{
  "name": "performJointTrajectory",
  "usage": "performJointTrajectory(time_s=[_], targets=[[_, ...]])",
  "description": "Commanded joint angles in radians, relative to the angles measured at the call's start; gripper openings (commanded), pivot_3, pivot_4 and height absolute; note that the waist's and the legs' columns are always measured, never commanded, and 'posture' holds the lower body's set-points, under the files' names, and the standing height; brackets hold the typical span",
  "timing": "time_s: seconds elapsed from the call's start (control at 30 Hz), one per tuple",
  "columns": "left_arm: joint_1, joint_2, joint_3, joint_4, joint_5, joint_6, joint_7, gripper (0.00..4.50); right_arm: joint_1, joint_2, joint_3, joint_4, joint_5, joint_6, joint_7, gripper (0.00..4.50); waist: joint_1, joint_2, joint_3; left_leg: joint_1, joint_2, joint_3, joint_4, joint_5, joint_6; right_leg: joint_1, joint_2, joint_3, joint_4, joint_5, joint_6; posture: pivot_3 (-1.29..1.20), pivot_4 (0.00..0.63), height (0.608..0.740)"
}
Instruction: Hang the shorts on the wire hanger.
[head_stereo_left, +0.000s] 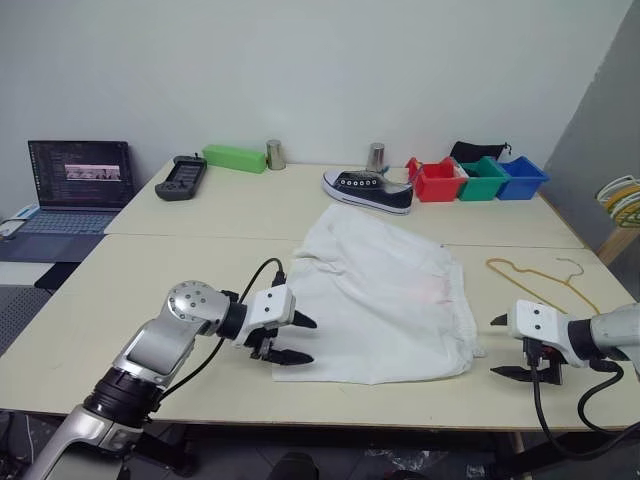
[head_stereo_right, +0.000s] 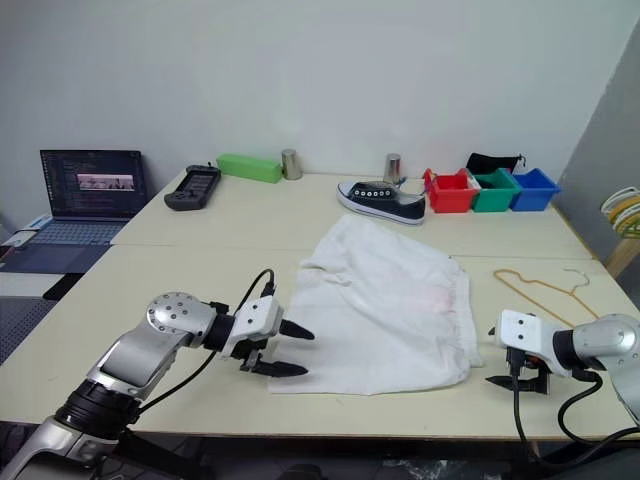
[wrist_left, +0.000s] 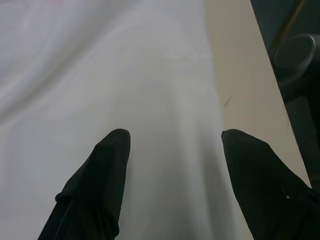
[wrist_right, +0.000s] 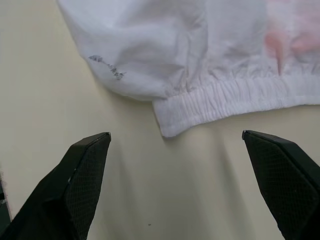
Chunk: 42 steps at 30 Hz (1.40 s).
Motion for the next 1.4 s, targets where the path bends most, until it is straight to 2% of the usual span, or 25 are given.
performJointTrajectory(time_s=[0.03,0.3,0.5,0.7,0.73,0.83,0.9,0.97,1.17,1.27,1.4], targets=[[0.001,-0.008,-0.004,0.023,0.001,0.001,-0.007,3.14,-0.022,0.029,0.042,0.007,-0.068,-0.066,-0.051,4.47,-0.004,0.000,0.000,0.000,0.000,0.000,0.000,0.000,0.000,0.000,0.000,0.000,0.000,0.000,0.000,0.25,0.000,0.740],[0.081,0.035,-0.014,0.057,0.041,-0.083,-0.038,3.14,-0.122,0.117,0.122,0.113,-0.145,-0.137,-0.100,4.47,-0.024,0.001,0.001,0.001,0.001,0.000,0.000,0.000,0.000,0.000,0.001,0.000,0.001,-0.001,-0.001,0.26,0.000,0.740],[0.091,0.025,-0.019,0.156,0.132,-0.231,0.056,3.14,-0.144,0.141,0.157,0.144,-0.166,-0.171,-0.093,4.47,-0.023,0.001,0.001,0.002,0.001,0.000,-0.001,0.000,0.000,0.001,0.001,0.001,0.001,-0.001,-0.001,0.28,0.000,0.740],[0.102,0.037,-0.016,0.185,0.130,-0.241,0.068,3.14,-0.149,0.147,0.170,0.161,-0.156,-0.182,-0.070,4.47,-0.022,0.004,-0.001,0.013,0.001,0.000,-0.003,-0.001,0.003,0.012,0.001,0.000,0.000,-0.004,-0.004,0.29,0.000,0.740],[0.102,0.038,-0.016,0.184,0.130,-0.239,0.071,3.14,-0.153,0.154,0.171,0.168,-0.154,-0.179,-0.071,4.09,-0.022,0.005,-0.001,0.014,0.001,0.000,-0.003,-0.002,0.003,0.013,0.001,0.000,0.000,-0.004,-0.004,0.29,0.000,0.740],[0.105,0.034,-0.013,0.174,0.113,-0.212,0.067,2.69,-0.171,0.170,0.182,0.193,-0.165,-0.187,-0.071,3.49,-0.025,0.006,-0.002,0.014,0.001,0.000,-0.003,-0.002,0.003,0.013,0.001,0.000,0.000,-0.004,-0.003,0.29,0.000,0.740],[0.111,0.033,-0.006,0.151,0.088,-0.179,0.058,2.14,-0.184,0.181,0.185,0.206,-0.169,-0.189,-0.077,2.87,-0.025,0.006,-0.003,0.015,0.001,-0.001,-0.003,-0.002,0.004,0.013,0.001,0.000,0.000,-0.004,-0.003,0.29,0.000,0.740],[0.110,0.038,-0.009,0.153,0.100,-0.190,0.057,1.82,-0.197,0.195,0.189,0.211,-0.168,-0.184,-0.078,2.48,-0.025,0.007,-0.003,0.015,0.001,-0.001,-0.003,-0.002,0.004,0.013,0.001,0.000,0.000,-0.004,-0.003,0.29,0.000,0.740],[0.098,0.028,-0.005,0.175,0.109,-0.203,0.071,0.43,-0.214,0.216,0.189,0.221,-0.166,-0.178,-0.086,0.84,-0.025,0.007,-0.003,0.014,0.001,-0.001,-0.003,-0.002,0.004,0.013,0.001,0.000,0.000,-0.005,-0.004,0.29,0.000,0.740],[0.087,0.018,0.000,0.181,0.107,-0.202,0.081,0.00,-0.214,0.218,0.184,0.220,-0.163,-0.173,-0.088,0.14,-0.024,0.007,-0.003,0.014,0.001,-0.001,-0.003,-0.002,0.004,0.013,0.001,0.000,0.000,-0.005,-0.004,0.29,0.000,0.740],[0.070,0.006,0.018,0.183,0.084,-0.181,0.089,0.00,-0.210,0.217,0.178,0.206,-0.155,-0.163,-0.085,0.04,-0.024,0.007,-0.003,0.014,0.001,-0.001,-0.003,-0.002,0.004,0.013,0.001,0.000,0.000,-0.005,-0.004,0.30,0.000,0.740]])
